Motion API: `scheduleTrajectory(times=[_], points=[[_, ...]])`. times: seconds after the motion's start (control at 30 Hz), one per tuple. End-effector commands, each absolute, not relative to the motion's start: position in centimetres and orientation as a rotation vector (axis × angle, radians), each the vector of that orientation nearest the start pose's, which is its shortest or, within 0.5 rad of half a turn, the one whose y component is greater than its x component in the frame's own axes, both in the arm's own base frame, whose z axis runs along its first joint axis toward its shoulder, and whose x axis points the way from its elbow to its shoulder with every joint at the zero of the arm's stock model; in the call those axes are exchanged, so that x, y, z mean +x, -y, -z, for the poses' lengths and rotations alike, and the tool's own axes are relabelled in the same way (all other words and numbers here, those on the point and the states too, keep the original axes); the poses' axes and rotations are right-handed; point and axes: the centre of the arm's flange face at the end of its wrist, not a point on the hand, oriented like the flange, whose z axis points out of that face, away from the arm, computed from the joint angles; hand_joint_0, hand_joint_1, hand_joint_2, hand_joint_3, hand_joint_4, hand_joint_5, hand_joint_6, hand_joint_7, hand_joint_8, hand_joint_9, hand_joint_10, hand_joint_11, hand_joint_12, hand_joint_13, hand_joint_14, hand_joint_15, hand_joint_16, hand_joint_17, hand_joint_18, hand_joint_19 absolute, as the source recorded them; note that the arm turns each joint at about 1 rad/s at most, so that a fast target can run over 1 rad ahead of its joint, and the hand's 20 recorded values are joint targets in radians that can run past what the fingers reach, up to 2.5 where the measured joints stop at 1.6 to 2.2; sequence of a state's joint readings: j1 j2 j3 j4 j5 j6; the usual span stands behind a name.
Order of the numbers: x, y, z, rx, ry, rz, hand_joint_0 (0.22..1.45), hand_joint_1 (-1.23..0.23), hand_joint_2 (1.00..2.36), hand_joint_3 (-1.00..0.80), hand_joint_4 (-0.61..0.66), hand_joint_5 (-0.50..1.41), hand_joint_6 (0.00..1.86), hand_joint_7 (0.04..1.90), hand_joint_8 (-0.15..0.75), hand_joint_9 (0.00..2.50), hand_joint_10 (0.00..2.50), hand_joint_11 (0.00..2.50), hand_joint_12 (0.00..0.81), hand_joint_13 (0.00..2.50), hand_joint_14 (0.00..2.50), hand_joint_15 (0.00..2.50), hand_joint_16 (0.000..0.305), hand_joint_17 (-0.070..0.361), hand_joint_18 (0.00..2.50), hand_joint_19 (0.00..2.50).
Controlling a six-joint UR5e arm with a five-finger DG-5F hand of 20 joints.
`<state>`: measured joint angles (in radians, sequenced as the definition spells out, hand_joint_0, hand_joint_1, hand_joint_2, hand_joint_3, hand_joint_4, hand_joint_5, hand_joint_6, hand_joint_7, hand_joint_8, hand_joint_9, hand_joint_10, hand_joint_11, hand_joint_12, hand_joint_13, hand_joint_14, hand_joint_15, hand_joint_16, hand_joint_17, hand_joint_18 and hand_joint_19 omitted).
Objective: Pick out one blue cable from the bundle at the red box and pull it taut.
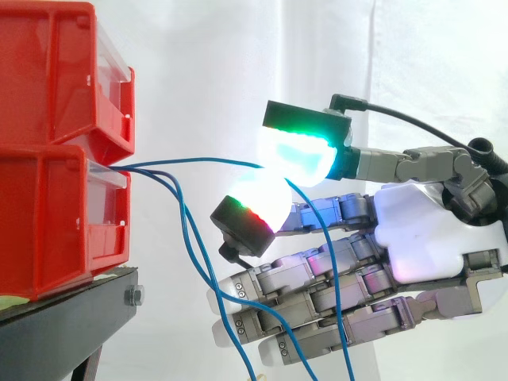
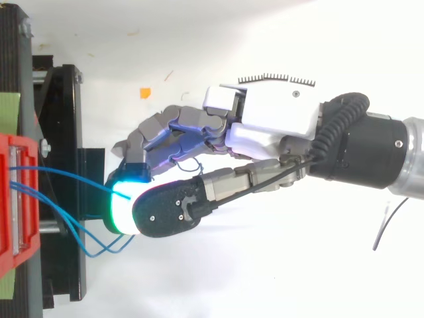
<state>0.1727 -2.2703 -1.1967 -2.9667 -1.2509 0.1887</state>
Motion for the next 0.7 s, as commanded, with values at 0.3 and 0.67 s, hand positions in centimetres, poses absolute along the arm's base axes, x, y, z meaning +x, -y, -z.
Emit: scheduleTrajectory(times=[0.3,0.67], points=[[74.13,3.50,-24.95,1.487,-1.114,-1.133,0.69,-0.78,1.02,-0.08,-0.23,-0.15,0.95,1.02,0.253,0.90,0.02,0.62,0.290,0.65,0.01,0.27,0.026,0.057,0.28,0.04],[73.98,3.41,-24.80,1.474,-1.141,-1.106,0.68,-0.77,1.02,-0.06,-0.21,-0.14,0.95,1.02,0.259,1.22,0.02,0.95,0.301,0.73,0.02,0.39,0.026,0.059,0.30,0.08]])
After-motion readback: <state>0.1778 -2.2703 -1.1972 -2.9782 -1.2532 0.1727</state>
